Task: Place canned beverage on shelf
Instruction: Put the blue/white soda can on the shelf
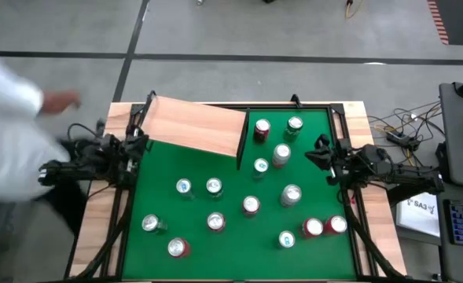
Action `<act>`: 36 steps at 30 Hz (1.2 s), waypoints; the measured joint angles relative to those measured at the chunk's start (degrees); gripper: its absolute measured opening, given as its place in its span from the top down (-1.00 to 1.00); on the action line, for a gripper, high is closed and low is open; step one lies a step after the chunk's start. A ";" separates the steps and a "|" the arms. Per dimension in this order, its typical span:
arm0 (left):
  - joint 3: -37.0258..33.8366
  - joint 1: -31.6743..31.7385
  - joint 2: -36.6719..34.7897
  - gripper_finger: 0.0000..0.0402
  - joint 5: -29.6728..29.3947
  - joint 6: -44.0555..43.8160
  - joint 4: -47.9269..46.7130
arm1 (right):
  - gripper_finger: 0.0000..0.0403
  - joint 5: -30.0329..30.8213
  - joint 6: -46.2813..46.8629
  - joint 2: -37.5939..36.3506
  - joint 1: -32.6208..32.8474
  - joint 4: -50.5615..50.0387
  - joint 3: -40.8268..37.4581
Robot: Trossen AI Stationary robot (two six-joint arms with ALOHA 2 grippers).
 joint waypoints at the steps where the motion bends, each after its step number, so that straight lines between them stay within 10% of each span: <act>1: 0.00 0.00 -0.02 1.00 0.00 -0.04 0.03 | 0.91 0.03 -0.09 0.39 0.00 1.14 0.00; 15: 0.00 -0.02 5.93 1.00 0.95 -10.82 0.22 | 0.91 0.13 -5.12 10.74 -0.02 9.34 4.49; 24: 3.63 -0.09 19.44 1.00 5.11 -18.36 4.52 | 0.91 2.45 -13.78 20.36 -0.04 -5.81 18.91; 36: 34.07 -2.83 33.85 1.00 7.73 -20.96 -57.07 | 0.91 4.05 -10.80 26.15 -0.02 -20.67 28.47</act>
